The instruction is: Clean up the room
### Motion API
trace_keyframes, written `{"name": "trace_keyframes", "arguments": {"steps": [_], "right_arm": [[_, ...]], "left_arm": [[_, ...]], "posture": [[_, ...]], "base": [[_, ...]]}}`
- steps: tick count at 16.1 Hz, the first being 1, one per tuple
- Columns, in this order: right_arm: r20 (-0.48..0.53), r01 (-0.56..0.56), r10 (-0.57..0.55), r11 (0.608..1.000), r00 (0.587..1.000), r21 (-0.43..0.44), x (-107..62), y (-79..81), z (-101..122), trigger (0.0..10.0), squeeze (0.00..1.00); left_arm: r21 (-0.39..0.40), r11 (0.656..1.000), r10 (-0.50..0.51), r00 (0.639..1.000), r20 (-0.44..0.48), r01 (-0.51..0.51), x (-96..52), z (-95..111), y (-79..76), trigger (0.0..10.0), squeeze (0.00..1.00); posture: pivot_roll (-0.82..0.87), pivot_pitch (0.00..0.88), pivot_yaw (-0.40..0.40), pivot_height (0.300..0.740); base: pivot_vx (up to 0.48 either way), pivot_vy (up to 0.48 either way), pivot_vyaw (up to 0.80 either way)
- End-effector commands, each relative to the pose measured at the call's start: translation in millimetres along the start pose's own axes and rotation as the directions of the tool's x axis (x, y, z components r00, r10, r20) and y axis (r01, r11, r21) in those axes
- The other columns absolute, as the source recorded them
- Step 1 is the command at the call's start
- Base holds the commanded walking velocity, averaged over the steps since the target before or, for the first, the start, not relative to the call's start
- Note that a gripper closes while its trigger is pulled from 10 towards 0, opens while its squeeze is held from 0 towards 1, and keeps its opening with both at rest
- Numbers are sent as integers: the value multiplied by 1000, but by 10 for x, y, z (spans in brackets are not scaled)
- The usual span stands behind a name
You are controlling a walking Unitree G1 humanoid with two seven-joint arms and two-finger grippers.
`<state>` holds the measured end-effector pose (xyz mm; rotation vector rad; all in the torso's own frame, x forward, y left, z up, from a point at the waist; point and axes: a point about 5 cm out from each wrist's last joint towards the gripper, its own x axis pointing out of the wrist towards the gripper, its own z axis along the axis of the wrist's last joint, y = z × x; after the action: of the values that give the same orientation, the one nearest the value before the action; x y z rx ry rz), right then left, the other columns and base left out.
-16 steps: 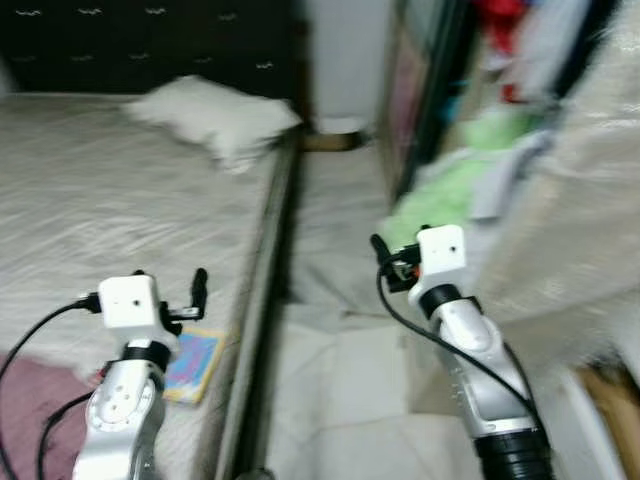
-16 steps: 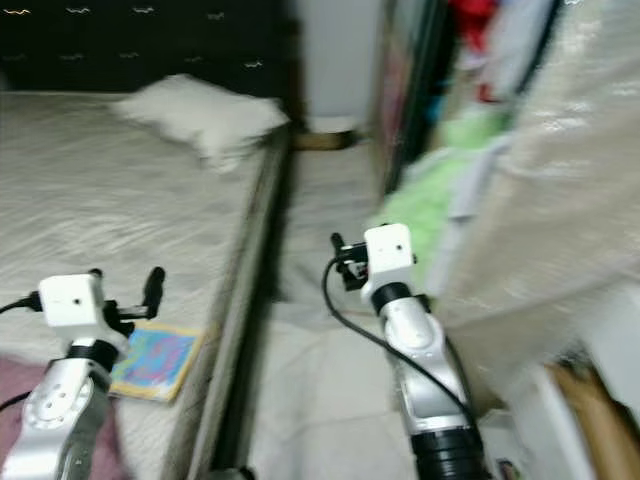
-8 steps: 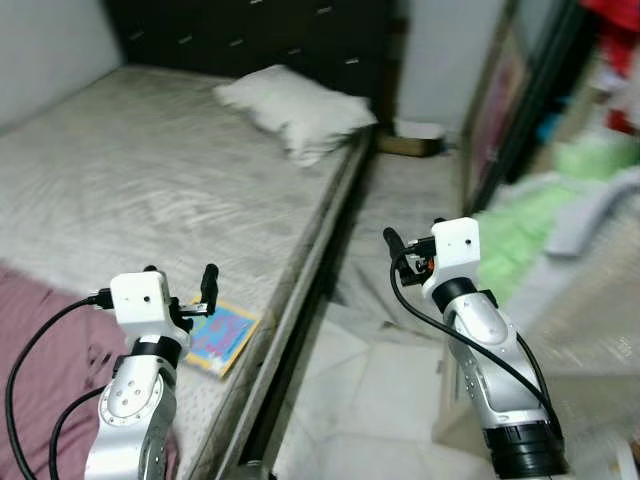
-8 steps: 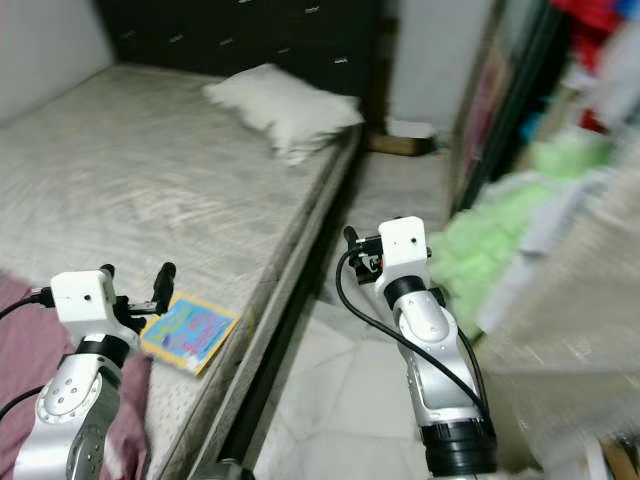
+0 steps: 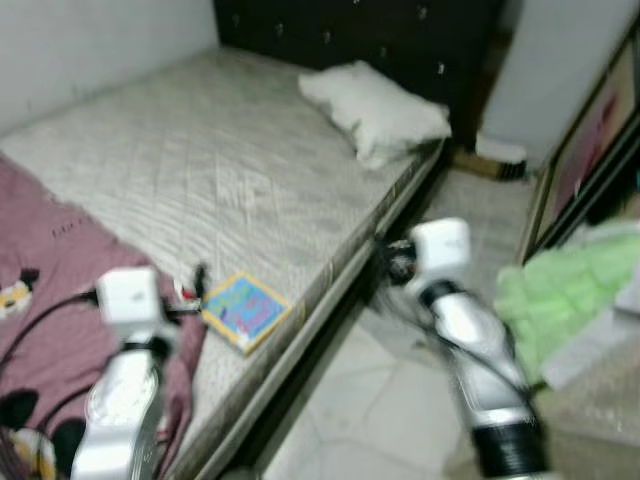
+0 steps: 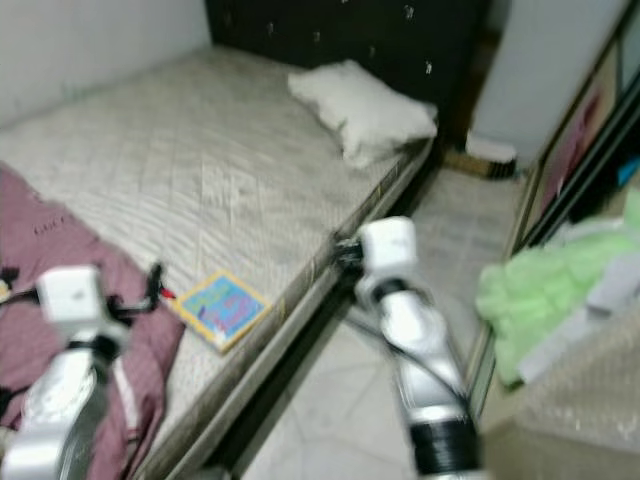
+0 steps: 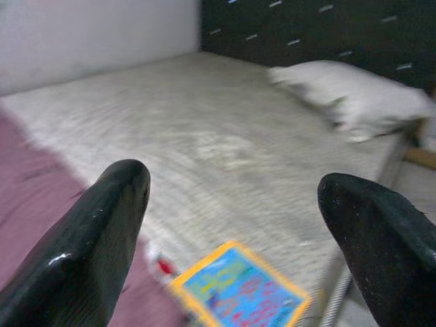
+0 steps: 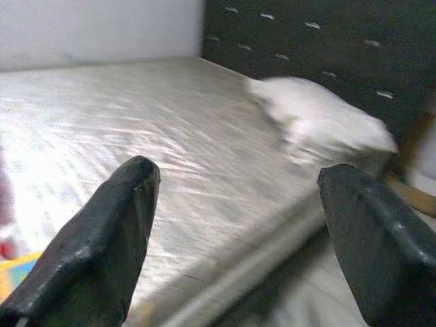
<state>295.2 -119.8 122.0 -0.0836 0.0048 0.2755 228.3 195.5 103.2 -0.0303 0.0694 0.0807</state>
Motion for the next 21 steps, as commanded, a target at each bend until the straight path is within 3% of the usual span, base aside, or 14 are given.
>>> {"name": "trace_keyframes", "arguments": {"steps": [1, 21], "right_arm": [[9, 18, -18, 1000, 1000, -17, -8, -88, 23, 10000, 0], [22, -5, 5, 1000, 1000, -4, -3, -57, 30, 10000, 0]], "left_arm": [[2, 1000, -24, 1000, 9, 24, 13, 27, -56, 10000, 0], [1, 999, -48, 999, 14, 48, 35, 38, -83, 10000, 0]], "posture": [[-72, 0, -27, 740], [-72, 0, -26, 740]], "base": [[0, 0, 800], [0, 0, 800]]}}
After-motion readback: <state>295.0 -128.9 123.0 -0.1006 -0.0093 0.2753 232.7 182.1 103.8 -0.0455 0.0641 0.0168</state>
